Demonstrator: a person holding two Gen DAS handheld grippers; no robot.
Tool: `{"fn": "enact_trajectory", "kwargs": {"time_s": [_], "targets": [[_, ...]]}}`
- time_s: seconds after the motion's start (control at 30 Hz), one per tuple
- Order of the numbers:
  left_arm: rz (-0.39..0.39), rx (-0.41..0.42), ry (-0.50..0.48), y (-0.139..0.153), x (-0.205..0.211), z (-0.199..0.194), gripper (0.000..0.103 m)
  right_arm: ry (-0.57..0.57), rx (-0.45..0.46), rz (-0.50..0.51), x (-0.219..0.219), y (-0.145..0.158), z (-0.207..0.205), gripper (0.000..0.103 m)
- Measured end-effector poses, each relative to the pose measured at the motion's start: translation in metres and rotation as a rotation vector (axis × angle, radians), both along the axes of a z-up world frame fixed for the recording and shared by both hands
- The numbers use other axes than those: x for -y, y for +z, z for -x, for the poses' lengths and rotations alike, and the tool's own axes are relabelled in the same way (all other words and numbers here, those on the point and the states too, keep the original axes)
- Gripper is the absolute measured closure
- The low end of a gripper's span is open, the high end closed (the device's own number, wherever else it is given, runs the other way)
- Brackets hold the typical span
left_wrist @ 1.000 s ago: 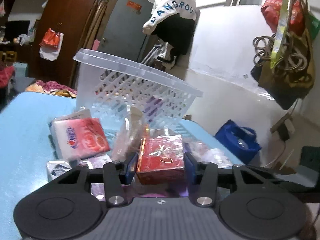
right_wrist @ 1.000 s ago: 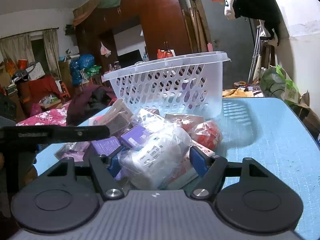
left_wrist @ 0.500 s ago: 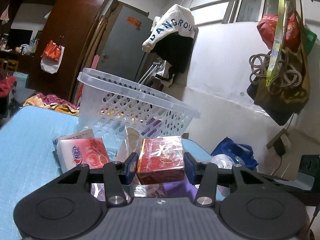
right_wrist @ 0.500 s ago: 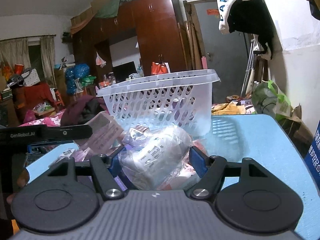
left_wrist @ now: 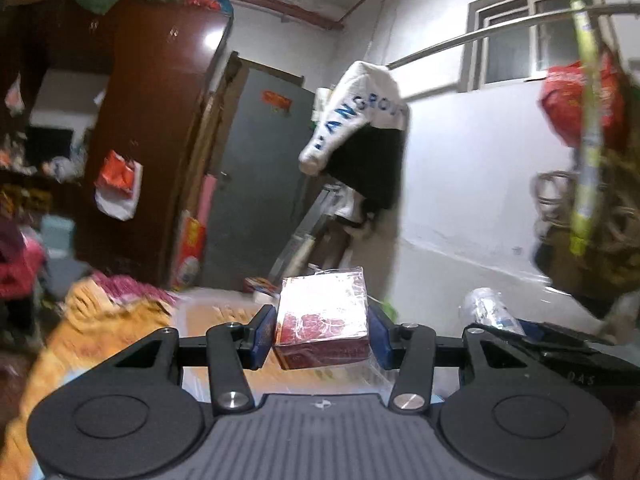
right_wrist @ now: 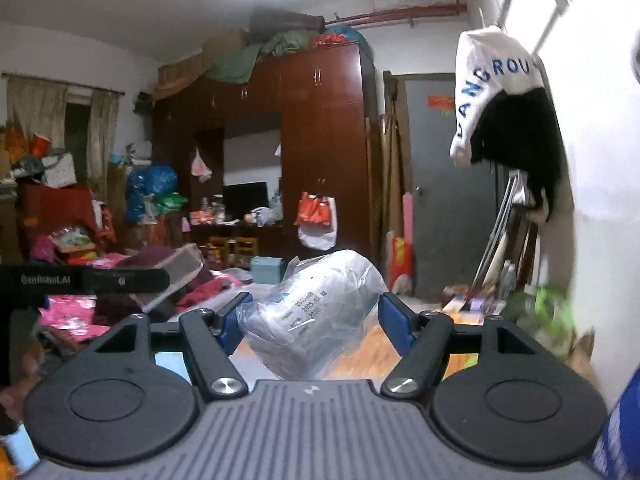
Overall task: Organize objects
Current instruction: 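Lift both items into the white basket and open both tools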
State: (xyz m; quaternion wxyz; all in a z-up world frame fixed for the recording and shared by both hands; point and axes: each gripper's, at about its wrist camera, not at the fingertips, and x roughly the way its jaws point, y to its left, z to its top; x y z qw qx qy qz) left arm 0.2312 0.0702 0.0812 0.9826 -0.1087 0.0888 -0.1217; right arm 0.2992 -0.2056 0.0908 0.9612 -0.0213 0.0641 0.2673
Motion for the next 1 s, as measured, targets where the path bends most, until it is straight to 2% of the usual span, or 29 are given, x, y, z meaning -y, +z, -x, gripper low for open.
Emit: {"fn": "enact_trajectory", "kwargs": {"time_s": [0.13, 0.3, 0.33, 0.37, 0.4, 0.5, 0.6, 0.77, 0.87, 0.93, 1.0], "targets": [[-0.081, -0.077, 0.042, 0.007, 0.009, -0.046, 0.051, -0.013, -0.097, 0.058, -0.023, -0.001, -0.053, 0.031], [-0.122, -0.126, 0.050, -0.008, 0.012, -0.065, 0.048, -0.013, -0.139, 0.115, -0.031, -0.021, -0.067, 0.029], [-0.126, -0.130, 0.058, -0.011, 0.013, -0.068, 0.033, -0.019, -0.140, 0.123, -0.032, -0.024, -0.068, 0.021], [-0.129, -0.137, 0.064, -0.013, 0.011, -0.067, 0.025, -0.028, -0.136, 0.123, -0.030, -0.025, -0.066, 0.009], [-0.133, -0.137, 0.064, -0.013, 0.010, -0.065, 0.018, -0.037, -0.121, 0.113, -0.026, -0.025, -0.062, 0.002], [-0.132, -0.097, 0.057, -0.015, 0.003, -0.039, 0.019, -0.027, -0.105, 0.105, -0.012, -0.022, -0.036, 0.000], [-0.106, -0.078, 0.069, -0.032, -0.011, 0.011, 0.018, -0.029, -0.104, 0.058, 0.020, -0.039, 0.006, 0.000], [-0.089, -0.115, 0.125, -0.088, -0.025, 0.085, 0.018, 0.012, -0.252, -0.012, 0.060, -0.108, 0.080, 0.000], [-0.080, -0.133, 0.165, -0.107, -0.025, 0.113, 0.018, 0.024, -0.332, -0.075, 0.064, -0.133, 0.114, 0.000], [-0.087, -0.131, 0.187, -0.107, -0.024, 0.125, 0.018, 0.062, -0.323, -0.078, 0.058, -0.136, 0.131, 0.000], [-0.105, -0.130, 0.207, -0.107, -0.020, 0.134, 0.018, 0.063, -0.251, -0.034, 0.045, -0.132, 0.145, 0.000]]}}
